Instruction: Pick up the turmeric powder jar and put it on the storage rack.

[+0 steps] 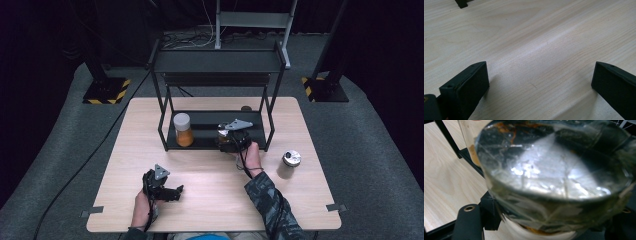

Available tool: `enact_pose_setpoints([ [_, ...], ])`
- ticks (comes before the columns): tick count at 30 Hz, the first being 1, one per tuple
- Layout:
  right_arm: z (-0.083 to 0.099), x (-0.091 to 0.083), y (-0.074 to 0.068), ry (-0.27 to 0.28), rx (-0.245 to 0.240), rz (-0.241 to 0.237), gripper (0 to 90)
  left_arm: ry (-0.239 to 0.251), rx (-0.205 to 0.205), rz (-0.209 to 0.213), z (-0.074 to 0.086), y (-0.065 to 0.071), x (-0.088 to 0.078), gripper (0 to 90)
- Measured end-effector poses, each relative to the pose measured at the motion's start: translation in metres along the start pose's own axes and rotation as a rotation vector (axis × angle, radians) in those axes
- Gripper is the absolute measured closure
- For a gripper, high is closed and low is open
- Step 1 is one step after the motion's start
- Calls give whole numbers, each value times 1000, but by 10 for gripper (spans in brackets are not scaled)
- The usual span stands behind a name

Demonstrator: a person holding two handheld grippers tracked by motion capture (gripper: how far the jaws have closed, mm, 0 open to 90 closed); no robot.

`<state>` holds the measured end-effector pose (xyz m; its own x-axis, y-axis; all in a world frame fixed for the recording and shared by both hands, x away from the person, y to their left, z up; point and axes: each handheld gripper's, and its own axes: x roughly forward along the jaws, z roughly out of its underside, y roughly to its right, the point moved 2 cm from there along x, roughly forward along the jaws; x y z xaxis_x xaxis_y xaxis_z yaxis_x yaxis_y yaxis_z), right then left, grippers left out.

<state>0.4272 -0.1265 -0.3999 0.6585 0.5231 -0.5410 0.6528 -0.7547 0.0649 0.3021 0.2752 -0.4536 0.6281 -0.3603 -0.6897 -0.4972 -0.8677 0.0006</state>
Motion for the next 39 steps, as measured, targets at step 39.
enact_pose_setpoints([
  [39,-18,17,4,-4,3,-6,307,0,0,1,0,0,0,7],
])
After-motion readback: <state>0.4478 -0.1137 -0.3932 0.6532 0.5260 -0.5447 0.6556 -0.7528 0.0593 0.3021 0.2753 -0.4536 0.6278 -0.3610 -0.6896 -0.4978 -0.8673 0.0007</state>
